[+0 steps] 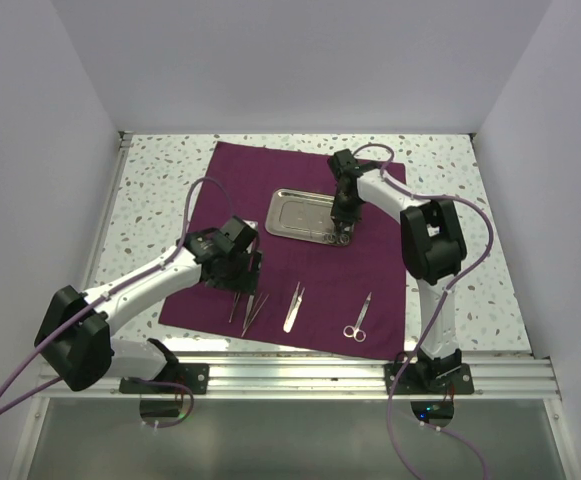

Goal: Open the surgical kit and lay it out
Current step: Place the medical item in the surgical kit, then pick up the medical item from the container.

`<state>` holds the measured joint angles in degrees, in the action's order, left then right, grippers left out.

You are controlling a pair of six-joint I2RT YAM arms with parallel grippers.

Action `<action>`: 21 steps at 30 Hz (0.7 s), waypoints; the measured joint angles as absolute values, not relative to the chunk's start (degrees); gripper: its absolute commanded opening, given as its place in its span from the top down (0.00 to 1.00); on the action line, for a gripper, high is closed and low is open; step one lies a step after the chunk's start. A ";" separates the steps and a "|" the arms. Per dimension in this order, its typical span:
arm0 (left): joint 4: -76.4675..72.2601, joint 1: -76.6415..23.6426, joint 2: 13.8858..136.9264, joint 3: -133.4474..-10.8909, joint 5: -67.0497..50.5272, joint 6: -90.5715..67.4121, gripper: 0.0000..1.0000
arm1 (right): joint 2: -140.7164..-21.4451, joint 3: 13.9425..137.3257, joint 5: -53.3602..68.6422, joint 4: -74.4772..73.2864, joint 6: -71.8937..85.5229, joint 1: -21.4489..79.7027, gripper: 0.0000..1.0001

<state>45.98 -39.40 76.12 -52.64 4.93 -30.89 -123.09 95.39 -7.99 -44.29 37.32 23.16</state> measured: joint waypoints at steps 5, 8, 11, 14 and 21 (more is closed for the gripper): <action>46.63 -39.40 76.53 -54.92 5.41 -30.65 0.24 | -123.09 96.68 -8.29 -45.82 37.08 23.20 1.00; 47.16 -39.40 77.95 -58.61 6.26 -30.17 0.17 | -123.02 98.37 -8.95 -47.51 37.15 23.20 1.00; 47.35 -39.40 80.40 -63.61 7.16 -28.95 0.01 | -120.99 98.61 -9.52 -48.12 37.58 23.20 1.00; 47.31 -39.27 84.60 -69.67 7.92 -27.73 0.00 | -115.70 96.09 -9.54 -48.12 38.54 23.35 1.00; 46.28 -37.60 101.54 -87.42 8.32 -24.40 0.00 | -91.74 74.81 -8.12 -45.84 42.85 25.52 1.00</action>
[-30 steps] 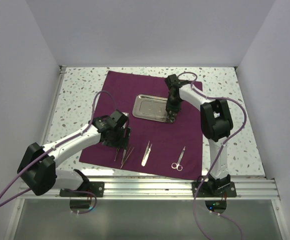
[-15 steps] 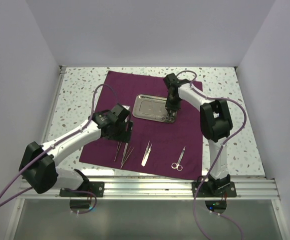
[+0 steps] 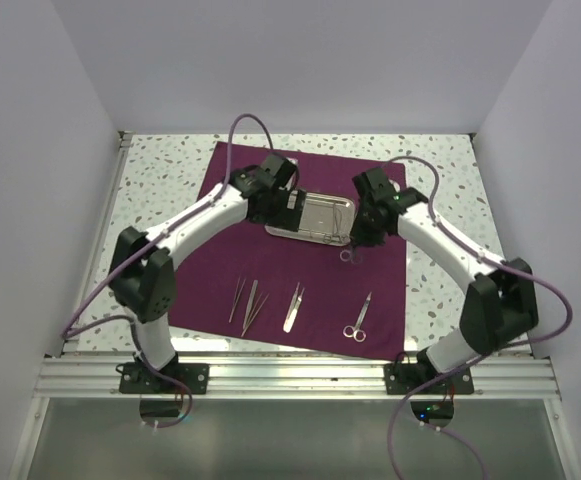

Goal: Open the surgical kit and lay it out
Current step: Pick up the medical item from the container.

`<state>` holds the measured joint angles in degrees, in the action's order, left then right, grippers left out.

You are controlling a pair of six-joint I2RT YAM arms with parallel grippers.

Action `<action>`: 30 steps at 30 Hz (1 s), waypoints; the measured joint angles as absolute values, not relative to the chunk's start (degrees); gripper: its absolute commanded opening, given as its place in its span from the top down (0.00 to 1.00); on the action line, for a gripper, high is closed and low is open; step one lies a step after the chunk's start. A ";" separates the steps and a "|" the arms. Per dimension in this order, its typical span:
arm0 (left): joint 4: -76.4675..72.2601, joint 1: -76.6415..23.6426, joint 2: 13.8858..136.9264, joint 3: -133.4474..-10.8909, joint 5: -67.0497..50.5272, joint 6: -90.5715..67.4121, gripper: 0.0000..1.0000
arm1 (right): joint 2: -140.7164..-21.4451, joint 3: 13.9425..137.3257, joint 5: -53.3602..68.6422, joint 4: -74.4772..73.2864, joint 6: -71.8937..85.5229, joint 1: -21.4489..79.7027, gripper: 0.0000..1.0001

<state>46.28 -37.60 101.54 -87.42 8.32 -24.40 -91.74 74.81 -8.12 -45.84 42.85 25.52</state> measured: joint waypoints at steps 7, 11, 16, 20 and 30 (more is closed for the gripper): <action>45.87 -34.26 118.21 -105.89 6.70 -22.72 0.03 | -80.03 49.60 -3.07 -45.15 49.54 32.47 1.00; 46.09 -33.19 125.34 -114.74 4.69 -22.70 0.06 | -78.30 45.23 -1.74 -45.98 51.42 32.99 0.83; 45.65 -33.74 130.61 -118.91 1.87 -22.94 0.10 | -73.28 43.81 -0.89 -46.39 52.51 32.99 0.15; 45.47 -35.42 133.01 -119.52 0.80 -23.18 0.16 | -70.02 44.23 -1.43 -49.12 52.21 33.06 0.13; 44.62 -38.81 134.13 -116.14 4.75 -24.51 0.48 | -67.81 53.63 -6.52 -57.04 49.50 33.06 0.14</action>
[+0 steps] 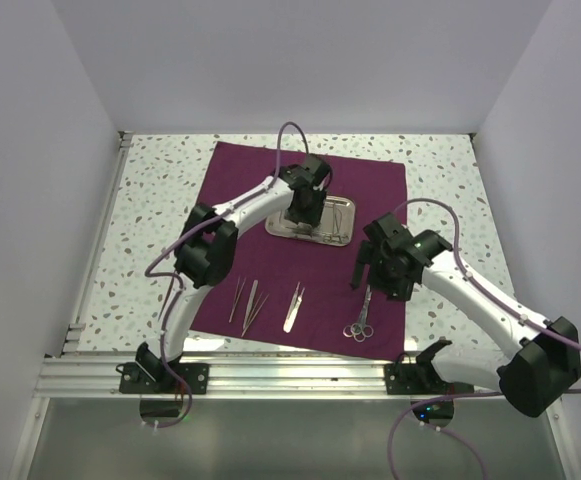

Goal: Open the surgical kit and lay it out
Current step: Pick up the medical item from the container.

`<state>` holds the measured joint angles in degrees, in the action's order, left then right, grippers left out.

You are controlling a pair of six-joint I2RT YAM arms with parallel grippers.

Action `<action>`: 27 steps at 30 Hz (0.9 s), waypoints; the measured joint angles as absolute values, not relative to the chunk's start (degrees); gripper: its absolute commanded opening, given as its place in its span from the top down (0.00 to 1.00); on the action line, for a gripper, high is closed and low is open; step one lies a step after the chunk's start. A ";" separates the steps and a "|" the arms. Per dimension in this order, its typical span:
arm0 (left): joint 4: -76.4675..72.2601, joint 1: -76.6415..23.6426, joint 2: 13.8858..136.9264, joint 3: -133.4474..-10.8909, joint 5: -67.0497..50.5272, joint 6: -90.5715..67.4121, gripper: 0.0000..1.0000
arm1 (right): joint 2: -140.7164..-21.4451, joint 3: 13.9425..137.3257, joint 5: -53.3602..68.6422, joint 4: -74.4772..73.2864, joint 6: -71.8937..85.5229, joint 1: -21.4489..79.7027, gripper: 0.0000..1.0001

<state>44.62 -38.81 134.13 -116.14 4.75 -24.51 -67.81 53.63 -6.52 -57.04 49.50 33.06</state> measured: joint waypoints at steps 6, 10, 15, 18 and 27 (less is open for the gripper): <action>43.46 -39.20 132.46 -109.47 6.42 -24.45 0.50 | -68.84 56.31 -8.43 -58.74 47.92 33.06 0.14; 42.35 -40.71 132.00 -108.55 6.85 -24.43 0.50 | -70.02 56.40 -9.15 -59.11 47.37 33.06 0.15; 41.34 -42.04 131.98 -108.57 7.14 -24.47 0.50 | -70.59 56.53 -9.56 -59.20 47.11 33.06 0.16; 42.74 -42.19 131.98 -109.67 7.86 -24.51 0.50 | -70.63 56.55 -9.58 -59.22 47.05 33.06 0.16; 45.56 -42.15 131.98 -115.13 9.28 -24.95 0.50 | -70.65 56.64 -9.98 -59.55 46.92 33.06 0.16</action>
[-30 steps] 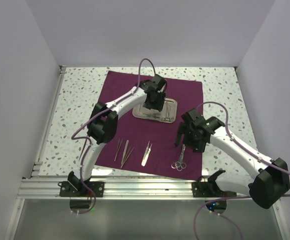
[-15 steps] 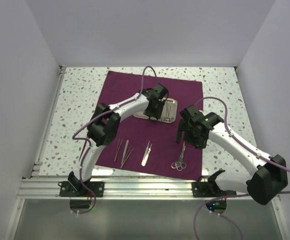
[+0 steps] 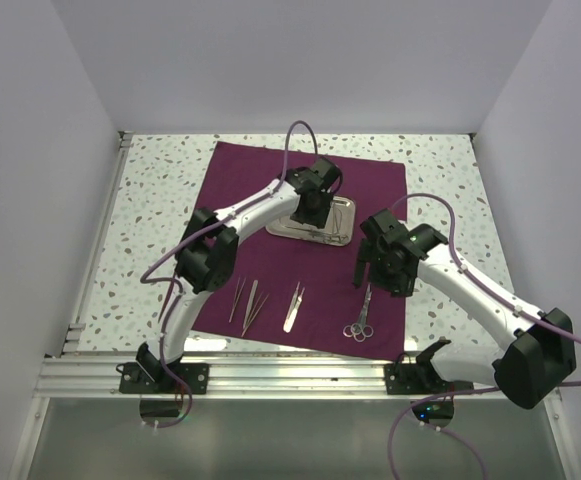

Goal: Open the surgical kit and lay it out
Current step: Pick up the medical item from the container.

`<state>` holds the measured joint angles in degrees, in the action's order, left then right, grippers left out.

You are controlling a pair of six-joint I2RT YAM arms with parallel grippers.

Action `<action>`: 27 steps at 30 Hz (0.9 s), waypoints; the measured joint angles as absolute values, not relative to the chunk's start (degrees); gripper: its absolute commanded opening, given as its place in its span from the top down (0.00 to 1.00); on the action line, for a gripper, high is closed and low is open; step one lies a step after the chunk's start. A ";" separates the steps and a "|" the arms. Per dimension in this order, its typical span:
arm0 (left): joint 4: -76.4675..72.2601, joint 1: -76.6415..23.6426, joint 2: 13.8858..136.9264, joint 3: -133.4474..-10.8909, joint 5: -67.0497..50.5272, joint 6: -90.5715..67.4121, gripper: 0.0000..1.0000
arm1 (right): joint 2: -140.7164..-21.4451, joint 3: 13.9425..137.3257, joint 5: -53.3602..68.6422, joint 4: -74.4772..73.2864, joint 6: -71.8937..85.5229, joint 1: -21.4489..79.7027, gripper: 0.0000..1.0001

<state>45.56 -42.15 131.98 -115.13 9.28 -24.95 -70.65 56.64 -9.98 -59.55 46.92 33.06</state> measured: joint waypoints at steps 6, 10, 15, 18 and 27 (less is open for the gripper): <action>45.74 -42.15 132.79 -115.18 9.41 -25.10 0.50 | -71.00 57.63 -10.98 -60.01 46.37 33.06 0.17; 45.71 -42.15 134.10 -115.18 9.45 -25.15 0.50 | -71.00 57.63 -11.05 -60.05 46.00 33.06 0.16; 45.74 -42.15 135.79 -115.18 9.52 -25.56 0.52 | -71.00 57.63 -11.05 -60.07 45.50 33.04 0.17; 45.71 -42.15 135.87 -115.18 10.13 -25.82 0.54 | -71.00 57.63 -11.05 -60.07 45.19 32.99 0.17; 45.56 -42.15 135.90 -114.76 12.58 -26.24 0.66 | -71.26 57.63 -11.05 -60.03 44.31 32.16 0.18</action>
